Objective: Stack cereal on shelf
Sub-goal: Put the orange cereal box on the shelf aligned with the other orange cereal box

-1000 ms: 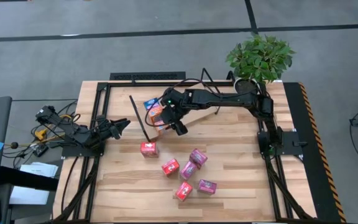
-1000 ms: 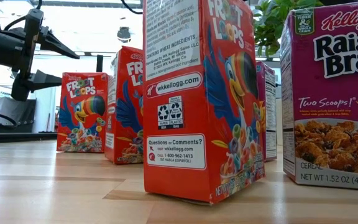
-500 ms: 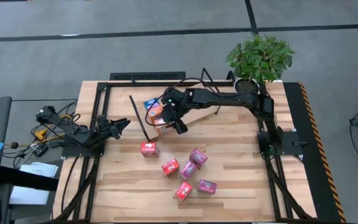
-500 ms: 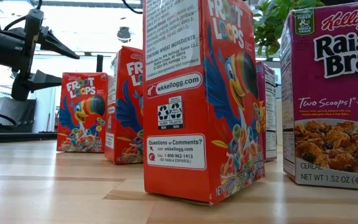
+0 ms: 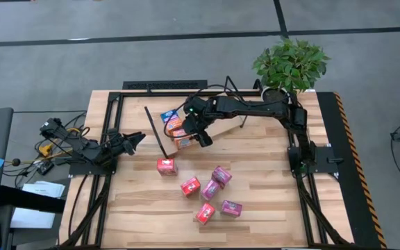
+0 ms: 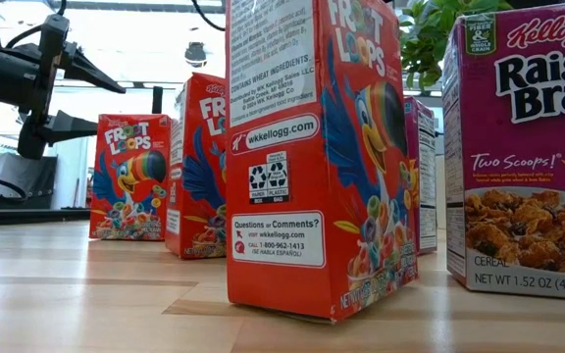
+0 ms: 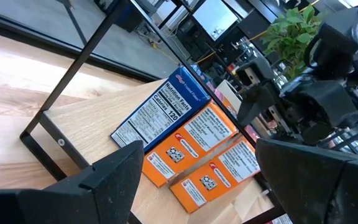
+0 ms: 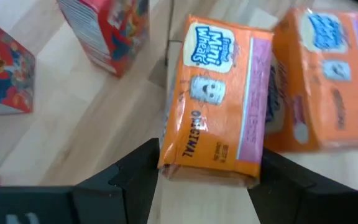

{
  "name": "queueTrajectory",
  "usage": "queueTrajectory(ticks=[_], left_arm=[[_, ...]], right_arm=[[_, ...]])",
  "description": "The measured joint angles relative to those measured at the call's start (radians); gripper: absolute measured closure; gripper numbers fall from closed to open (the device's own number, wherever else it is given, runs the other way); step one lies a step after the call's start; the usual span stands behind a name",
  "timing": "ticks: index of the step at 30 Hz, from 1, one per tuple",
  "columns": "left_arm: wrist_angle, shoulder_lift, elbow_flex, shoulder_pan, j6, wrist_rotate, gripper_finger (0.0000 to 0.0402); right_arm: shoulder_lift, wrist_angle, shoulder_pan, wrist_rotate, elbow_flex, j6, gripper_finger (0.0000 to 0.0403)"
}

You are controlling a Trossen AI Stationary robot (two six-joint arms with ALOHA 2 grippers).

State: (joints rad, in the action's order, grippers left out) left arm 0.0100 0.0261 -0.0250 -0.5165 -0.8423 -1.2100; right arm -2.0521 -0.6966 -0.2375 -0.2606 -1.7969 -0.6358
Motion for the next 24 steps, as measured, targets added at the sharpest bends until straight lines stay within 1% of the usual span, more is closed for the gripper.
queueTrajectory(ticks=[2, 12, 17, 20, 24], left_arm=[[0.0, 0.0, 0.0, 0.0, 0.0, -0.001, 0.0101], [0.0, 0.0, 0.0, 0.0, 0.0, -0.002, 0.0101], [0.001, 0.0, 0.0, 0.0, 0.0, -0.002, 0.0101], [0.001, 0.0, 0.0, 0.0, 0.003, -0.001, 0.0101], [0.002, 0.0, 0.0, 0.0, 0.01, -0.001, 0.0101]], right_arm=[[0.0, -0.013, -0.004, 0.024, 0.0, -0.001, 0.0157], [0.041, -0.038, -0.041, 0.029, -0.001, 0.0, 0.0157], [0.057, -0.119, -0.059, 0.023, -0.001, 0.009, 0.016], [0.064, -0.173, -0.068, 0.02, 0.0, 0.024, 0.0177], [0.059, -0.178, -0.064, -0.025, 0.0, 0.034, 0.0221]])
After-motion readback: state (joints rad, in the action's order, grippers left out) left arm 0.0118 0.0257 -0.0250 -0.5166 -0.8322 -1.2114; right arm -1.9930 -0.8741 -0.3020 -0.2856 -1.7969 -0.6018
